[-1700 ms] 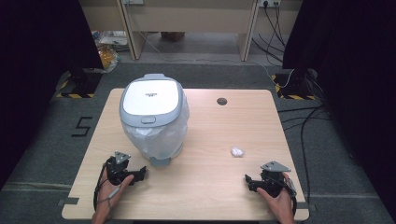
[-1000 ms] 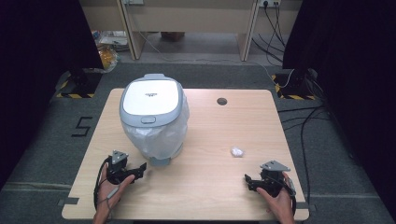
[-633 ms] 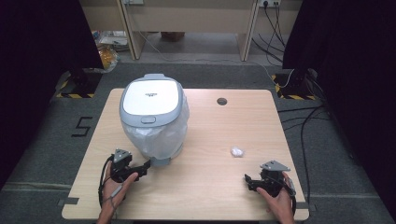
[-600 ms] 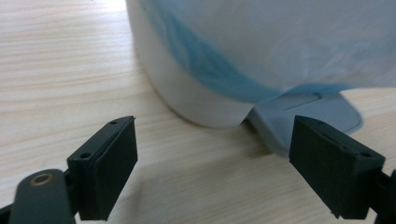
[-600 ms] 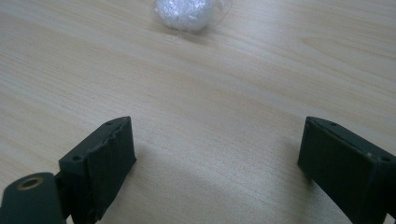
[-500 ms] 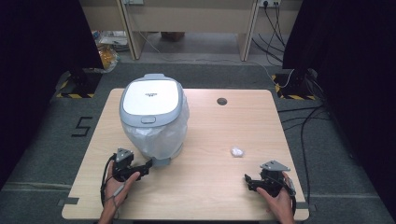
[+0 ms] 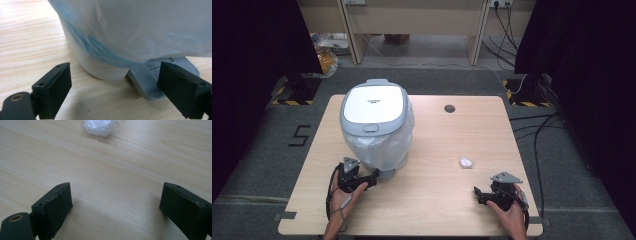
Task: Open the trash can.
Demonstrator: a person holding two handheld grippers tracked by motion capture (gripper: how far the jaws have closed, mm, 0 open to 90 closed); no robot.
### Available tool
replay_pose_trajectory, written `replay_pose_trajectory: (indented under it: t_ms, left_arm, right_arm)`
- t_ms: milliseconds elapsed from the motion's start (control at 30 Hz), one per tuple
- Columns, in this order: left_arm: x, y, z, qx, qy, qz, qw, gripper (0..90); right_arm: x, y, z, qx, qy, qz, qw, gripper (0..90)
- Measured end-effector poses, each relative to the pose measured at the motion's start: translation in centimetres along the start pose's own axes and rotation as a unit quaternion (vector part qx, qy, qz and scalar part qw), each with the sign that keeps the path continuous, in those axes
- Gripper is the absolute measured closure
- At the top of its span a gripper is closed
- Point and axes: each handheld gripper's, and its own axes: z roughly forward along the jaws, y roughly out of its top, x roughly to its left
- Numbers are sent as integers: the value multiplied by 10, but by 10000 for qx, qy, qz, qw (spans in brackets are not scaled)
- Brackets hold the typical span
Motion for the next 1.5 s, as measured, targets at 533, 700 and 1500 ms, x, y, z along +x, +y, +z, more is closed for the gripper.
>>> replay_pose_trajectory:
  t_ms: [533,700,1500]
  left_arm:
    - [3,-3,3,51,-89,-45,9999,94]
    - [1,-3,4,58,-5,47,10000,93]
    - [3,-6,10,274,-22,20,9996,93]
  right_arm:
    - [0,0,0,-3,-1,-3,10000,107]
    - [0,0,0,-1,-4,-5,10000,108]
    - [0,0,0,18,2,15,10000,106]
